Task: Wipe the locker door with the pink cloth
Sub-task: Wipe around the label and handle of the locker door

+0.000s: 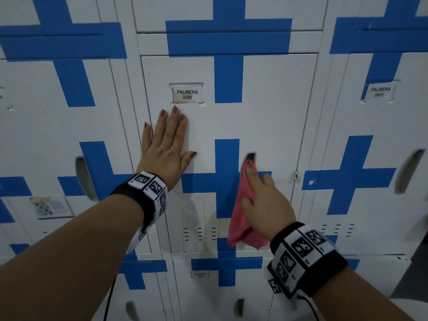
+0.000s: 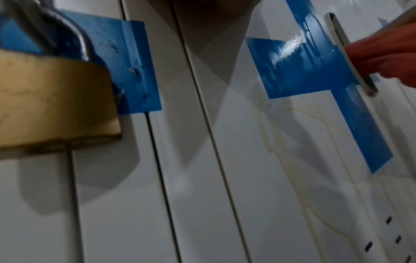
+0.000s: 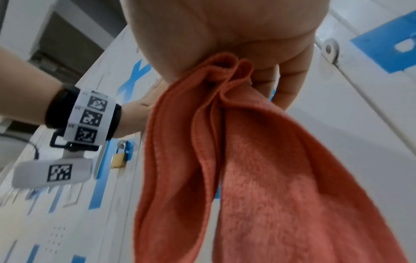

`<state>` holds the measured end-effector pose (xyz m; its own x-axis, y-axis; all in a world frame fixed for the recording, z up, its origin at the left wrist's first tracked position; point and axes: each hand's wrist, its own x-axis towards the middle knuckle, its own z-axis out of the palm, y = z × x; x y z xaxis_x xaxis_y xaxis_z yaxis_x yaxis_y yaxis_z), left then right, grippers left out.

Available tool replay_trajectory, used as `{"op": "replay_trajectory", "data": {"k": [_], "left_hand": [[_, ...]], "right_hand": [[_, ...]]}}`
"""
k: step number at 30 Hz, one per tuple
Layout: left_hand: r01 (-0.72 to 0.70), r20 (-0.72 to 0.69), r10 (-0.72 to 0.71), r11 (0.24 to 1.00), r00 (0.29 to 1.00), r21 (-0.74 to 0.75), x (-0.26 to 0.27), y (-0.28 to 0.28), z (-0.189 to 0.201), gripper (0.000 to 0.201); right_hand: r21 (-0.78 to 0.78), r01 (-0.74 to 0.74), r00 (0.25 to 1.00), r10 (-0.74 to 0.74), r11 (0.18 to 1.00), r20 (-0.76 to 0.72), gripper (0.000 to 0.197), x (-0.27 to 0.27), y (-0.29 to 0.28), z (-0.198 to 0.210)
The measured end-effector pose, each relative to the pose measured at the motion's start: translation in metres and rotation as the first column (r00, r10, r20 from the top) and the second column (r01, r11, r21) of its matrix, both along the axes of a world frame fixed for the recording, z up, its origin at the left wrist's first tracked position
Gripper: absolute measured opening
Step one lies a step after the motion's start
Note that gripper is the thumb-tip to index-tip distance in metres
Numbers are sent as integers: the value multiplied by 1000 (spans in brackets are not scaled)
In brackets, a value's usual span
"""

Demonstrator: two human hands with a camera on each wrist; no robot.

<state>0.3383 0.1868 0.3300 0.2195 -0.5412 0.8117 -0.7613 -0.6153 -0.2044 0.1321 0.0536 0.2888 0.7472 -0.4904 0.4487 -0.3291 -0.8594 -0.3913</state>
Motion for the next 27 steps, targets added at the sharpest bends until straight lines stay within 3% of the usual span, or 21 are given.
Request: {"op": "replay_trajectory", "data": {"k": [6, 15, 27], "left_hand": [[-10, -5, 10, 1000, 1000, 7, 0, -1, 0, 70], [0, -21, 1, 1000, 1000, 6, 0, 0, 0, 71], [-15, -32, 15, 1000, 999, 20, -1, 0, 1, 70]], "right_hand": [[22, 31, 998, -29, 999, -49, 68, 12, -1, 4], [-154, 93, 969, -125, 984, -213, 70, 2, 4, -29], [-211, 102, 960, -152, 972, -236, 26, 4, 6, -6]]}}
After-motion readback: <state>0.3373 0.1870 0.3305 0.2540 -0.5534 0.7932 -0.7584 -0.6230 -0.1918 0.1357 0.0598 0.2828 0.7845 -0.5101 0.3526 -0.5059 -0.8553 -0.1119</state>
